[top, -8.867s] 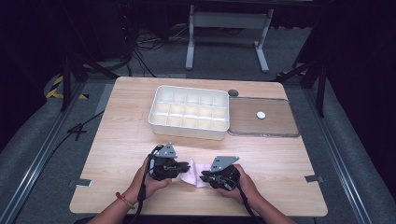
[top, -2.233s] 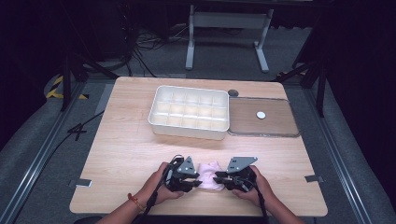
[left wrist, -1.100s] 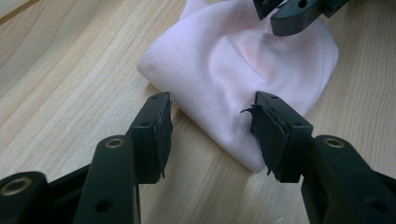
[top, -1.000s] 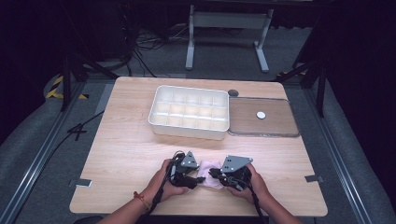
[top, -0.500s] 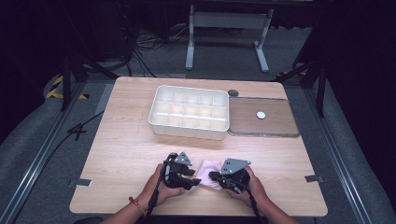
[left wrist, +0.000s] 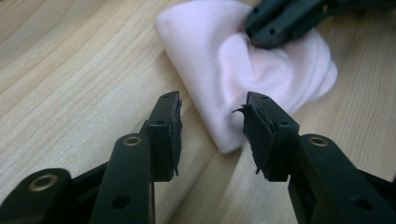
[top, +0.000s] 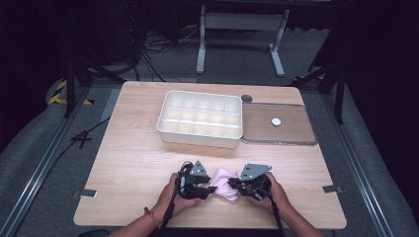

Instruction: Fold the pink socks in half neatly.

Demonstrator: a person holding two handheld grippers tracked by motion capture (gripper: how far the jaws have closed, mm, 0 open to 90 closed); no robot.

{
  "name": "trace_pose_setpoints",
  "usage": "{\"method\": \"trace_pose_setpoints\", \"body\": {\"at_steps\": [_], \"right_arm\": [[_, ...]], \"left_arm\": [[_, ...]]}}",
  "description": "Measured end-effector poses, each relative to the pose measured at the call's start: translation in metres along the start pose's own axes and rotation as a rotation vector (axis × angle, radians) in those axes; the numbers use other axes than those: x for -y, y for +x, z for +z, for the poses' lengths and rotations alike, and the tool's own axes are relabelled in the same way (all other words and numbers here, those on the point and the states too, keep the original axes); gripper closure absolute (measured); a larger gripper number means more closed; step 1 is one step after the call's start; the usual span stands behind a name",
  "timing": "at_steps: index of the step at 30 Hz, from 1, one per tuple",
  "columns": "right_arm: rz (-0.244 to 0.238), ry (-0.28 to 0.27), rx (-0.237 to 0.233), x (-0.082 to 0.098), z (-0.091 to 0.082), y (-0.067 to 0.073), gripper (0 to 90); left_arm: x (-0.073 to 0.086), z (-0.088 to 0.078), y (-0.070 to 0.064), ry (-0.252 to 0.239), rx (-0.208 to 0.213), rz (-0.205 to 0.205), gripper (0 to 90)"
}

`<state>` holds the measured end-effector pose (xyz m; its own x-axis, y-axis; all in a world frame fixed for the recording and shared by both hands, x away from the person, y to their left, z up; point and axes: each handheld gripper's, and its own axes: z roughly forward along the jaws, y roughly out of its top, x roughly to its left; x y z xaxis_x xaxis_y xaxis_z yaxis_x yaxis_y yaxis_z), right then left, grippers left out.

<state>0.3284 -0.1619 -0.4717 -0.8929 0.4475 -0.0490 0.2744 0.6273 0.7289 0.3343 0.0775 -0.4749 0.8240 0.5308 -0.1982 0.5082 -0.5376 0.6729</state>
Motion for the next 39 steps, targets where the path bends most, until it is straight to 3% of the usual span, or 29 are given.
{"method": "trace_pose_setpoints", "body": {"at_steps": [2,6,9,11,15,21,28,35,39], "right_arm": [[-0.007,0.003,-0.007,-0.001,0.000,-0.001,86.3],[0.007,-0.015,-0.015,0.002,0.002,-0.001,87.2],[0.010,-0.016,-0.014,0.002,0.002,-0.001,87.2],[0.026,-0.017,-0.011,0.002,0.002,0.000,87.2],[0.024,-0.008,-0.005,0.000,0.002,0.004,87.3],[0.024,-0.009,-0.002,-0.002,0.005,0.006,87.4],[0.008,0.002,0.019,-0.007,0.008,0.012,87.3],[-0.002,0.005,0.030,-0.011,0.012,0.014,86.5],[-0.011,0.003,0.041,-0.015,0.016,0.016,86.2]], "left_arm": [[-0.001,0.002,0.002,-0.015,-0.002,-0.025,56.3],[-0.004,0.005,0.003,-0.013,-0.004,-0.003,60.2],[-0.006,0.006,0.003,0.005,0.024,0.023,72.3],[-0.006,0.006,0.004,0.008,0.038,0.006,76.8],[-0.007,0.004,0.003,0.001,0.013,0.023,81.7],[-0.009,0.000,0.001,-0.020,-0.003,0.031,83.8],[-0.013,-0.008,-0.002,-0.094,0.027,0.057,83.8],[-0.015,-0.011,-0.002,-0.096,0.024,0.075,83.8],[-0.016,-0.011,-0.004,-0.113,0.045,0.079,84.1]]}}
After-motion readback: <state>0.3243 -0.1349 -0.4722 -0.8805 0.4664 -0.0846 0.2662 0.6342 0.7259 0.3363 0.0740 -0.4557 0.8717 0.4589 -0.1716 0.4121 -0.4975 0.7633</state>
